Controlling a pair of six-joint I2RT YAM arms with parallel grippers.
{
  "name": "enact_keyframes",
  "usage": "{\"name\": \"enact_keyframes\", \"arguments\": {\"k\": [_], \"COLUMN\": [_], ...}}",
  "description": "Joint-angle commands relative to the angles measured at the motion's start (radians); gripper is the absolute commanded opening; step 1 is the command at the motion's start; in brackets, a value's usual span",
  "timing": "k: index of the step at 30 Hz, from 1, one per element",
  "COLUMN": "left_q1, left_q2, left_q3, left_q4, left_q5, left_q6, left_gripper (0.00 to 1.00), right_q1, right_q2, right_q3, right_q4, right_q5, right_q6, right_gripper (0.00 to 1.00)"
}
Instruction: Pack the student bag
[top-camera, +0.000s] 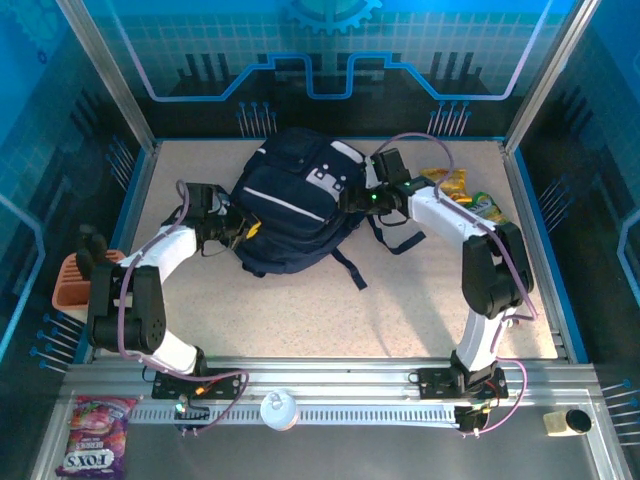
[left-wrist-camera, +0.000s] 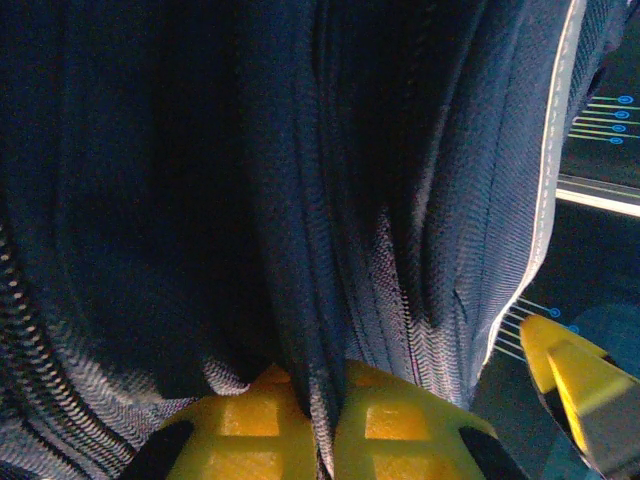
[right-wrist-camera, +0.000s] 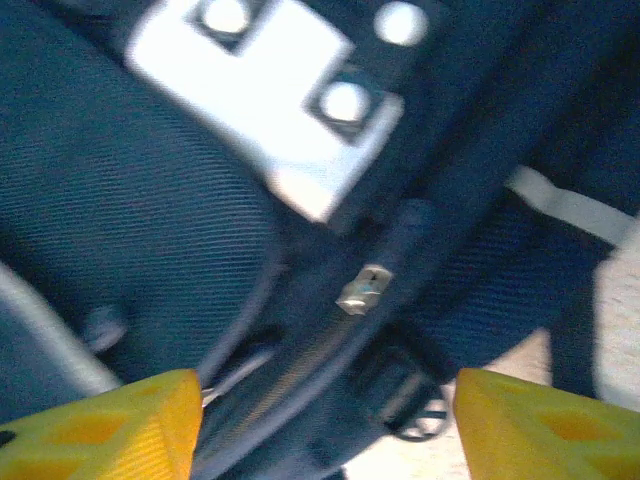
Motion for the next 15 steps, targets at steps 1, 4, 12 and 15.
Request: {"name": "enact_keyframes", "arguments": {"k": [1, 4, 12, 15], "left_q1": [0.008, 0.008, 0.008, 0.008], "left_q2": [-0.003, -0.006, -0.006, 0.0], "left_q3": [-0.025, -0.025, -0.025, -0.019], "left_q4": [0.004, 0.007, 0.009, 0.013], "left_q5": [0.029, 0.03, 0.037, 0.041], "left_q6": [-0.017, -0.019, -0.022, -0.024], "left_gripper": [0.0, 0.0, 0.01, 0.02], "right_q1": [0.034, 0.054, 0.071, 0.077], "right_q2": [0.018, 0.068, 0.17, 0.217], "right_q3": [-0.004, 0.038, 0.116, 0.176], "right_q4": [0.118, 0.113, 0.087, 0.037], "right_q5": [-0.158, -0.156, -0.145, -0.208], "right_q6": [0.041, 0.06, 0.115, 0.095], "right_gripper": [0.72, 0.74, 0.78, 0.78]}}
